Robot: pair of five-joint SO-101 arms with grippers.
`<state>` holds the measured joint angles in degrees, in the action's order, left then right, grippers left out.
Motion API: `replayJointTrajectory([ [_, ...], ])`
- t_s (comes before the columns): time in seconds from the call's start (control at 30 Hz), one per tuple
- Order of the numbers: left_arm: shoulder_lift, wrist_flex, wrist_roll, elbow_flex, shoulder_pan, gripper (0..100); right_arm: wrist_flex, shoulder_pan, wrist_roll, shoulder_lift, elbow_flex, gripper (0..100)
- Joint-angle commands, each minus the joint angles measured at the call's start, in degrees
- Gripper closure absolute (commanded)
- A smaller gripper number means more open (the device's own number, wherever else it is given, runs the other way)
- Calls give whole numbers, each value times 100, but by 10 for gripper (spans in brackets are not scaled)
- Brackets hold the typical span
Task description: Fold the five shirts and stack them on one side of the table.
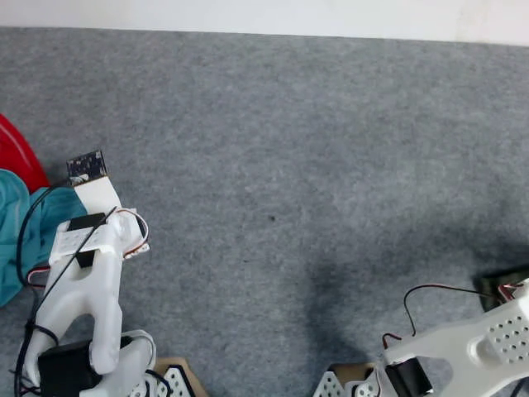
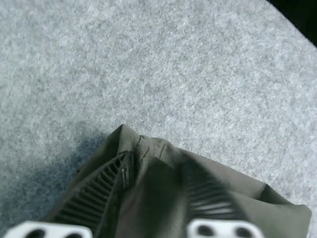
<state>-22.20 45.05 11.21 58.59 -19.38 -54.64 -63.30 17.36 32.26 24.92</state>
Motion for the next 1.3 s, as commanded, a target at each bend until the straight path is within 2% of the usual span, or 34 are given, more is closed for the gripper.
replayJointTrajectory([
  [0.0, -119, -62, 26, -4, 101, 995, -101, 145, -220, -127, 541, 721],
  [0.17, -119, -62, 26, -4, 92, 995, -1042, 444, -563, -110, 1429, 721],
  [0.3, -119, -62, 44, -13, 75, 993, -2290, 769, -958, -119, 2079, 721],
  [0.5, -127, -185, 62, 4, -127, 893, -4435, 1455, -1029, -119, 2774, 722],
  [0.6, -171, -185, 62, -22, -303, 864, -4655, 1719, -1046, -163, 2949, 764],
  [0.67, -171, -185, 62, -48, -655, 859, -4655, 1824, -1081, -418, 2853, 812],
  [0.73, -171, -123, 62, -268, -1068, 860, -4655, 1921, -1134, -866, 2431, 840],
  [0.9, -136, 765, 70, -1332, -2431, 857, -4646, 2475, -1116, -2703, 822, 841],
  [1.1, -119, 818, 26, -2334, -3486, 857, -4620, 3415, -1116, -5007, -1262, 841],
  [1.27, -119, 826, -123, -3002, -4163, 856, -4215, 4479, -1160, -6097, -3222, 841],
])
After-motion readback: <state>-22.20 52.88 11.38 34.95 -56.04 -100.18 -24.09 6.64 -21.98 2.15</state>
